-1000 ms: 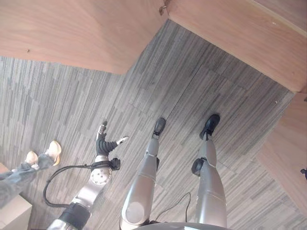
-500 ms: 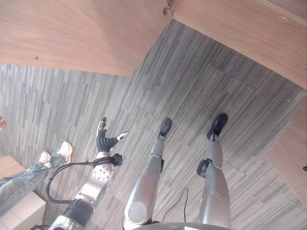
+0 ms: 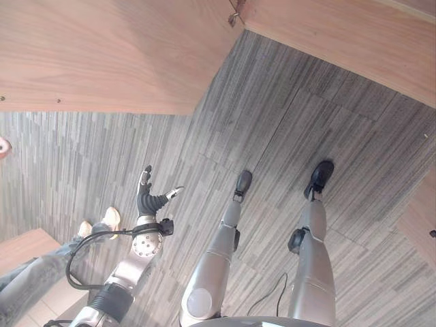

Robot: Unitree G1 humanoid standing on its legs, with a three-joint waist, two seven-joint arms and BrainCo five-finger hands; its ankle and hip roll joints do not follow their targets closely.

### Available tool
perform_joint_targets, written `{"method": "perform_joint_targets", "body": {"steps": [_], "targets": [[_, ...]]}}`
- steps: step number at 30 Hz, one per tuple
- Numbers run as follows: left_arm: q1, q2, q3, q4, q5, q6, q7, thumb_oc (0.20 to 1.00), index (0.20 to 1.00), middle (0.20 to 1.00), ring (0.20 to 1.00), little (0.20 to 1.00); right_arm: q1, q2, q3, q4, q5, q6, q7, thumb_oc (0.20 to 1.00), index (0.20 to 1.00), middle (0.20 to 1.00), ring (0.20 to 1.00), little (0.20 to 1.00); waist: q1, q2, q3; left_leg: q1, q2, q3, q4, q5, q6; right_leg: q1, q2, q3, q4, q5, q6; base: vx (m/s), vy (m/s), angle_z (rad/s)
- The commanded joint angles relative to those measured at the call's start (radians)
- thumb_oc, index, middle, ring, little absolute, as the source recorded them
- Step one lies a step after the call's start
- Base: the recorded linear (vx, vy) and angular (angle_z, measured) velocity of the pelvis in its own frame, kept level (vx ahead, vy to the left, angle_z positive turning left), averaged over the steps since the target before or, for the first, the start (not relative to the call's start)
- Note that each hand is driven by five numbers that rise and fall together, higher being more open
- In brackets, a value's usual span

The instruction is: Put the empty folder in the office cabinet

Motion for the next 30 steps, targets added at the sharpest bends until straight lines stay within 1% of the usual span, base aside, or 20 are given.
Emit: {"method": "perform_joint_targets", "body": {"steps": [1, 2, 4, 6, 11, 14, 15, 18, 21, 25, 27, 28, 29, 30], "targets": [[0.009, 0.046, 0.007, -0.073, -0.023, -0.029, -0.006, 1.000, 1.000, 1.000, 1.000, 1.000, -0.115, -0.030, 0.204, -0.067, 0.009, -0.020, 0.111, 0.200, 0.200, 0.200, 0.200, 0.200, 0.012, 0.047, 0.001, 0.140, 0.019, -0.073, -0.016, -0.095, -0.020, 0.002, -0.011, -0.009, 0.154, -0.286, 0.125, 0.00, 0.000, 0.00], [0.022, 0.049, 0.016, -0.080, -0.029, -0.034, -0.016, 1.000, 1.000, 1.000, 1.000, 1.000, -0.127, -0.033, 0.243, -0.070, -0.005, -0.011, 0.149, 0.200, 0.200, 0.200, 0.200, 0.200, 0.011, 0.040, 0.001, 0.139, 0.022, -0.071, -0.016, -0.097, -0.021, -0.008, -0.012, -0.004, 0.167, -0.293, 0.125, 0.00, 0.000, 0.00], [0.030, 0.051, 0.021, -0.091, -0.036, -0.035, -0.019, 1.000, 1.000, 1.000, 1.000, 1.000, -0.138, -0.037, 0.259, -0.060, 0.000, -0.013, 0.167, 0.200, 0.200, 0.200, 0.200, 0.200, 0.011, 0.038, 0.001, 0.140, 0.025, -0.069, -0.016, -0.098, -0.022, -0.021, -0.012, -0.002, 0.186, -0.300, 0.124, 0.02, -0.002, 0.01], [0.030, 0.050, 0.023, -0.094, -0.043, -0.038, -0.020, 1.000, 1.000, 1.000, 1.000, 1.000, -0.148, -0.039, 0.269, -0.050, -0.005, -0.011, 0.168, 0.200, 0.200, 0.200, 0.200, 0.200, 0.011, 0.036, 0.001, 0.139, 0.027, -0.072, -0.016, -0.097, -0.022, -0.028, -0.012, -0.002, 0.193, -0.304, 0.124, 0.00, 0.000, 0.00], [0.027, 0.052, 0.029, -0.116, -0.059, -0.040, -0.017, 1.000, 1.000, 1.000, 1.000, 1.000, -0.185, -0.043, 0.283, -0.039, 0.004, -0.031, 0.164, 0.200, 0.200, 0.200, 0.200, 0.200, 0.013, 0.037, 0.002, 0.134, 0.031, -0.079, -0.016, -0.096, -0.025, -0.045, -0.011, -0.001, 0.218, -0.319, 0.123, 0.00, 0.000, 0.00], [0.032, 0.048, 0.027, -0.124, -0.071, -0.044, -0.012, 1.000, 1.000, 1.000, 1.000, 1.000, -0.202, -0.052, 0.276, -0.039, 0.008, -0.062, 0.119, 0.200, 0.200, 0.200, 0.200, 0.200, 0.012, 0.040, 0.001, 0.131, 0.029, -0.085, -0.016, -0.100, -0.026, -0.046, -0.010, -0.001, 0.219, -0.323, 0.122, 0.00, 0.000, 0.00], [0.030, 0.047, 0.027, -0.125, -0.072, -0.042, -0.004, 1.000, 1.000, 1.000, 1.000, 1.000, -0.208, -0.056, 0.266, -0.035, 0.008, -0.075, 0.084, 0.200, 0.200, 0.200, 0.200, 0.200, 0.012, 0.042, 0.000, 0.129, 0.028, -0.086, -0.016, -0.099, -0.027, -0.046, -0.010, -0.001, 0.216, -0.324, 0.122, 0.00, 0.000, 0.00], [0.028, 0.043, 0.023, -0.124, -0.067, -0.033, 0.011, 1.000, 1.000, 1.000, 1.000, 1.000, -0.211, -0.058, 0.235, -0.031, -0.011, -0.086, 0.004, 0.200, 0.200, 0.200, 0.200, 0.200, 0.013, 0.049, -0.001, 0.126, 0.026, -0.093, -0.016, -0.095, -0.030, -0.046, -0.008, -0.003, 0.214, -0.327, 0.121, 0.00, 0.000, 0.00], [0.029, 0.042, 0.019, -0.124, -0.065, -0.030, 0.016, 1.000, 1.000, 1.000, 1.000, 1.000, -0.202, -0.056, 0.206, -0.036, -0.021, -0.096, -0.049, 0.200, 0.200, 0.200, 0.200, 0.200, 0.014, 0.052, -0.003, 0.122, 0.023, -0.096, -0.016, -0.091, -0.034, -0.045, -0.007, -0.005, 0.210, -0.328, 0.119, 0.00, 0.000, 0.00], [0.024, 0.042, 0.020, -0.126, -0.063, -0.032, 0.018, 1.000, 1.000, 1.000, 1.000, 1.000, -0.182, -0.048, 0.183, -0.058, -0.017, -0.101, -0.055, 0.200, 0.200, 0.200, 0.200, 0.200, 0.016, 0.057, -0.004, 0.120, 0.021, -0.096, -0.016, -0.094, -0.035, -0.047, -0.006, -0.003, 0.211, -0.328, 0.119, 0.00, 0.000, 0.00], [0.028, 0.048, 0.031, -0.132, -0.067, -0.036, 0.014, 1.000, 1.000, 1.000, 1.000, 1.000, -0.171, -0.040, 0.186, -0.070, -0.017, -0.089, -0.033, 0.200, 0.200, 0.200, 0.200, 0.200, 0.017, 0.056, -0.003, 0.121, 0.022, -0.092, -0.016, -0.095, -0.037, -0.047, -0.007, -0.002, 0.213, -0.328, 0.119, 0.00, 0.000, 0.00], [0.027, 0.049, 0.036, -0.133, -0.067, -0.037, 0.012, 1.000, 1.000, 1.000, 1.000, 1.000, -0.168, -0.032, 0.189, -0.071, -0.005, -0.079, -0.010, 0.586, 0.586, 0.586, 0.586, 0.586, 0.016, 0.053, -0.004, 0.120, 0.023, -0.090, -0.016, -0.097, -0.037, -0.048, -0.008, 0.000, 0.214, -0.328, 0.119, 0.00, 0.000, 0.00], [0.026, 0.049, 0.041, -0.133, -0.068, -0.038, 0.010, 1.000, 1.000, 1.000, 1.000, 1.000, -0.164, -0.026, 0.195, -0.071, 0.000, -0.069, 0.013, 0.586, 0.586, 0.586, 0.586, 0.586, 0.016, 0.050, -0.003, 0.120, 0.024, -0.088, -0.016, -0.097, -0.037, -0.049, -0.007, 0.000, 0.214, -0.328, 0.119, 0.00, 0.000, 0.00], [0.027, 0.051, 0.046, -0.135, -0.070, -0.040, 0.006, 1.000, 1.000, 1.000, 1.000, 1.000, -0.161, -0.022, 0.204, -0.064, 0.003, -0.056, 0.040, 1.000, 1.000, 1.000, 1.000, 1.000, 0.014, 0.048, -0.001, 0.120, 0.025, -0.086, -0.016, -0.097, -0.037, -0.050, -0.006, 0.001, 0.216, -0.327, 0.119, 0.00, 0.000, 0.00]]}}
